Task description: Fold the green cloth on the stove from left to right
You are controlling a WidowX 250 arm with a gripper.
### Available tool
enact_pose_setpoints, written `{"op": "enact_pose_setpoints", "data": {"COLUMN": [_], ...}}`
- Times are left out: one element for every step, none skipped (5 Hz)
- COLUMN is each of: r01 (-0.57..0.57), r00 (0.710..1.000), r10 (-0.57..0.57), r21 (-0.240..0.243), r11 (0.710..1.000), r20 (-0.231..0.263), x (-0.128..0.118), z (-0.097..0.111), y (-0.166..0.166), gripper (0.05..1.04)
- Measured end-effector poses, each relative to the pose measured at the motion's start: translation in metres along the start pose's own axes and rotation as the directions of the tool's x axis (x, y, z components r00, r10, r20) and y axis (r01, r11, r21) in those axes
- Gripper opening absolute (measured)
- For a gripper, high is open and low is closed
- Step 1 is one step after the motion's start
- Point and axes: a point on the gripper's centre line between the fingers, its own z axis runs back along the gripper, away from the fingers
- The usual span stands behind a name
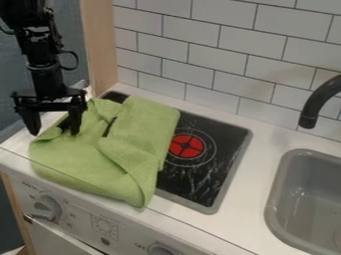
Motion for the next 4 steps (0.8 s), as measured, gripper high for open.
{"op": "enact_pose_setpoints", "data": {"r01": [0.003, -0.005, -0.013, -0.014], "r00": [1.0, 1.0, 0.999, 0.999], "r10": [-0.003, 0.005, 0.012, 0.013], "r21": [0.003, 0.002, 0.004, 0.013], "r11": [1.0, 1.0, 1.0, 1.0], "r20": [0.017, 0.031, 0.041, 0.049], "x": [0.0027, 0.0048, 0.0065, 0.0074], "z": [0.0, 0.0006, 0.0007, 0.0004], "y": [-0.0001, 0.0003, 0.0001, 0.0016], "gripper": [0.659, 0.362, 0.167, 0.068]}}
